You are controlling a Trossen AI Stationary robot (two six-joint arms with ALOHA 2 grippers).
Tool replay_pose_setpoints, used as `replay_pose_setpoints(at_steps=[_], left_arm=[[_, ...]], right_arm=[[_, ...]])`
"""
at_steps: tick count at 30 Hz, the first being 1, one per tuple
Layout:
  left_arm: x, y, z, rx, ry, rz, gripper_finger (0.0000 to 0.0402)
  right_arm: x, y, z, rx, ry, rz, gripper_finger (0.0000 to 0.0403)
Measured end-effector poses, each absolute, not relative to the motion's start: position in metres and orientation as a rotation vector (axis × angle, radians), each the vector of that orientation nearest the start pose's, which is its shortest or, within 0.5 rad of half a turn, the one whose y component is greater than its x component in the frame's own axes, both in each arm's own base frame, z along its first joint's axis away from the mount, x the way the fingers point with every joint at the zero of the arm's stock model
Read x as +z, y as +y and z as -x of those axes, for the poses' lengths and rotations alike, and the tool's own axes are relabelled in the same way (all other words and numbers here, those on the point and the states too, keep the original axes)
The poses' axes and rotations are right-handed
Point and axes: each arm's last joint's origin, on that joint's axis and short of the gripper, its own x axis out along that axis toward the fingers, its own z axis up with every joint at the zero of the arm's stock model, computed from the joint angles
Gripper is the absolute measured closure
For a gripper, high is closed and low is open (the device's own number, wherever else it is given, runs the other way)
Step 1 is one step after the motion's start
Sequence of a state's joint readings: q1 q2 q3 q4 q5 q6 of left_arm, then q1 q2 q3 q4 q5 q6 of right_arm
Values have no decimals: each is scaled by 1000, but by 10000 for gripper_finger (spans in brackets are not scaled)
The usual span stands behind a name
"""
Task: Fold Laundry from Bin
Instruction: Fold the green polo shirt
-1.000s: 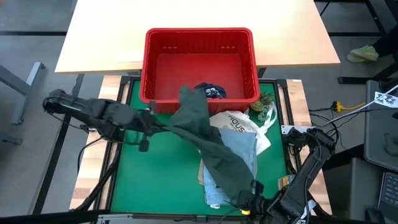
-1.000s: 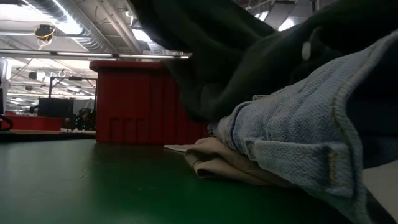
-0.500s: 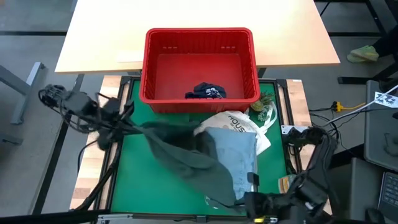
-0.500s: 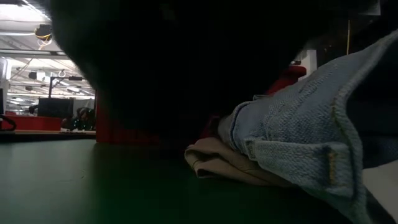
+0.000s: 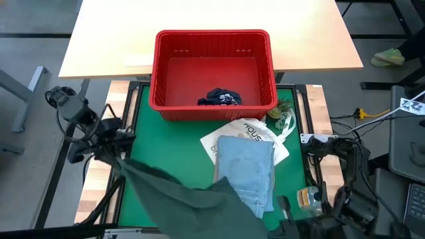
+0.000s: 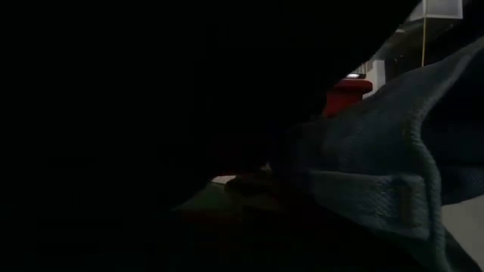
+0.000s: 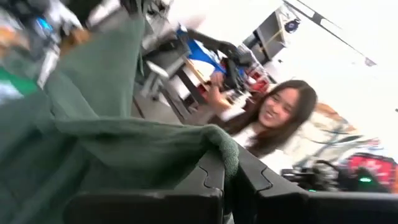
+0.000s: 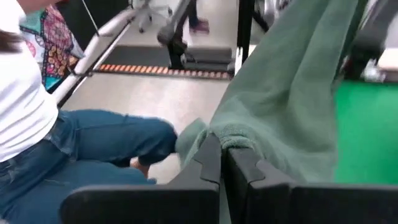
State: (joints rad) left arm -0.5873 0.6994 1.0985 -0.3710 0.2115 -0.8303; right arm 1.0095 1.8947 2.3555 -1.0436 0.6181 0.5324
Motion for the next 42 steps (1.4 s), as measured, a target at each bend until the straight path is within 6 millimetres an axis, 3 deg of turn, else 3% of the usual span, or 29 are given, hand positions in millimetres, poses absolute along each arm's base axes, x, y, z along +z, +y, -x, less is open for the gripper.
replay_pose_setpoints(at_steps=[7, 14, 19, 24, 29, 34, 38, 42], left_arm=[[428, -75, -90, -833, 359, 878, 401], [426, -78, -86, -842, 455, 969, 401], [397, -74, -86, -555, 703, 982, 401], [356, -61, -77, -42, 999, 941, 401], [333, -51, -70, 450, 1108, 915, 401], [302, -56, -79, 669, 1158, 838, 401], [267, -63, -89, 786, 1170, 775, 401], [237, -65, -91, 924, 1185, 747, 401]], right_arm=[[491, 306, -191, 282, 320, -15, 402], [510, 286, -179, 288, 281, -32, 402], [501, 271, -172, 210, 393, -32, 402], [462, 260, -167, -6, 630, -104, 402], [421, 262, -170, -186, 711, -187, 402], [369, 263, -179, -348, 755, -145, 402], [322, 251, -185, -522, 819, -107, 401], [282, 235, -190, -649, 1012, -83, 394]])
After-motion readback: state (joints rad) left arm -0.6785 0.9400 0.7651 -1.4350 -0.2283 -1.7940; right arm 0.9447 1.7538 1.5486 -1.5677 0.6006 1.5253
